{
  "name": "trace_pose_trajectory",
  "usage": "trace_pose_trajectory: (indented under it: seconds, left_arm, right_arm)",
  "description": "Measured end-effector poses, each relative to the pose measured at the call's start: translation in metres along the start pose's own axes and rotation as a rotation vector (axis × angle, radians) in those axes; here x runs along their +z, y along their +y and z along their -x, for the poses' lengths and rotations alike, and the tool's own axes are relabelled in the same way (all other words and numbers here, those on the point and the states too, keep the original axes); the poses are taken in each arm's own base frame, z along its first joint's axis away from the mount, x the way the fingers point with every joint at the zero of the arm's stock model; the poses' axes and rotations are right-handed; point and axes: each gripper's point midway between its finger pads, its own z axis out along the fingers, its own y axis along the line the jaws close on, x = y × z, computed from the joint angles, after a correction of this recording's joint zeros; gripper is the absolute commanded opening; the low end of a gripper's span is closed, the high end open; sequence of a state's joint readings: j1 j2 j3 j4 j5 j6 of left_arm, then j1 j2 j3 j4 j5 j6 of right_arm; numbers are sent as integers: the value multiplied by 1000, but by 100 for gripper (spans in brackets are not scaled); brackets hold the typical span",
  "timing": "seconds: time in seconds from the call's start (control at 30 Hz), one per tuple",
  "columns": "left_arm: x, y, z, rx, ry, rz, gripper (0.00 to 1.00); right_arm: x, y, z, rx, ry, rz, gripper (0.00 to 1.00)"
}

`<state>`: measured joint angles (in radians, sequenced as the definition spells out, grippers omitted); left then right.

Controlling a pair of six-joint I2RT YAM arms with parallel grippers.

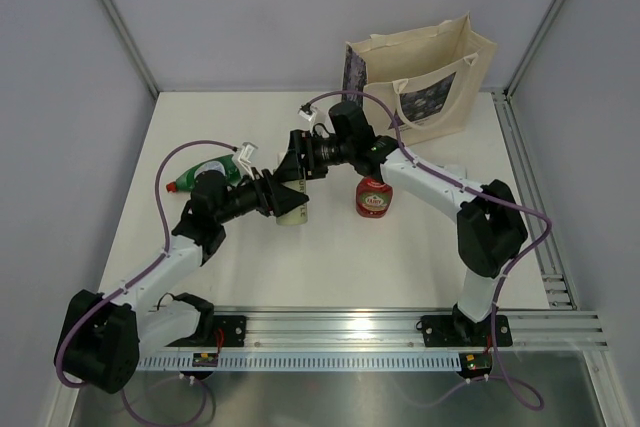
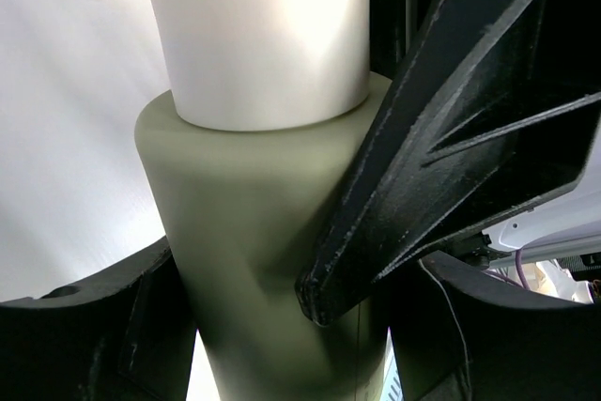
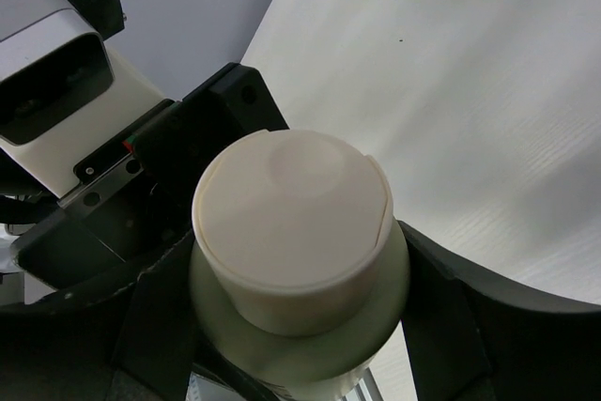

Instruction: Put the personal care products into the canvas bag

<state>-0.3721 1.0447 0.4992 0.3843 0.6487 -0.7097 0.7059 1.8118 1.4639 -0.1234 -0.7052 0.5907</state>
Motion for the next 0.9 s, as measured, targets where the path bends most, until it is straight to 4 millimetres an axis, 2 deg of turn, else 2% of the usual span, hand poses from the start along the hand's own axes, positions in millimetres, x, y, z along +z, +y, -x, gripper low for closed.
trace_pose_trajectory:
  seconds: [0.03,0.1,0.13,0.17,0.2,0.23,0.3,0.33,0.37,0.47,0.73,0.83,0.9]
  left_arm:
    - [0,1,0,-1,0,2,5]
    - [1,1,-1,-3,2,4,13]
    - [1,2,-1,-4,2,5,29]
    - [1,2,-1,-4,3,5,38]
    - [1,2,-1,-4,3,6,45]
    - [1,2,-1,-5,2,9,58]
    - [1,2,0,-3,3,13,76]
    - [0,2,0,-1,3,18,92]
    - [0,2,1,5,-1,21,99]
    - [-2,-9,10,20,-23,8,99]
    - [-6,-13,11,46,-26,4,99]
    - [-9,-19,17,84,-45,-5,99]
    - [-13,-24,22,113,-63,-4,99]
  right_arm:
    - [0,0,0,-1,0,5,31]
    - [1,-1,0,-2,2,12,20]
    - [1,-1,0,-4,3,18,15]
    - [1,-1,0,-5,2,21,7]
    - [1,-1,0,-7,1,22,3]
    - [1,0,0,-9,1,24,0]
    - [0,0,1,-15,0,29,0]
    - [0,1,0,-18,3,35,0]
    - [0,3,-1,-27,10,47,0]
    - [0,8,-6,-55,34,77,0]
    - [-6,13,-5,-101,56,110,0]
    - [-17,13,6,-94,53,113,0]
    - [-28,10,24,-97,23,111,0]
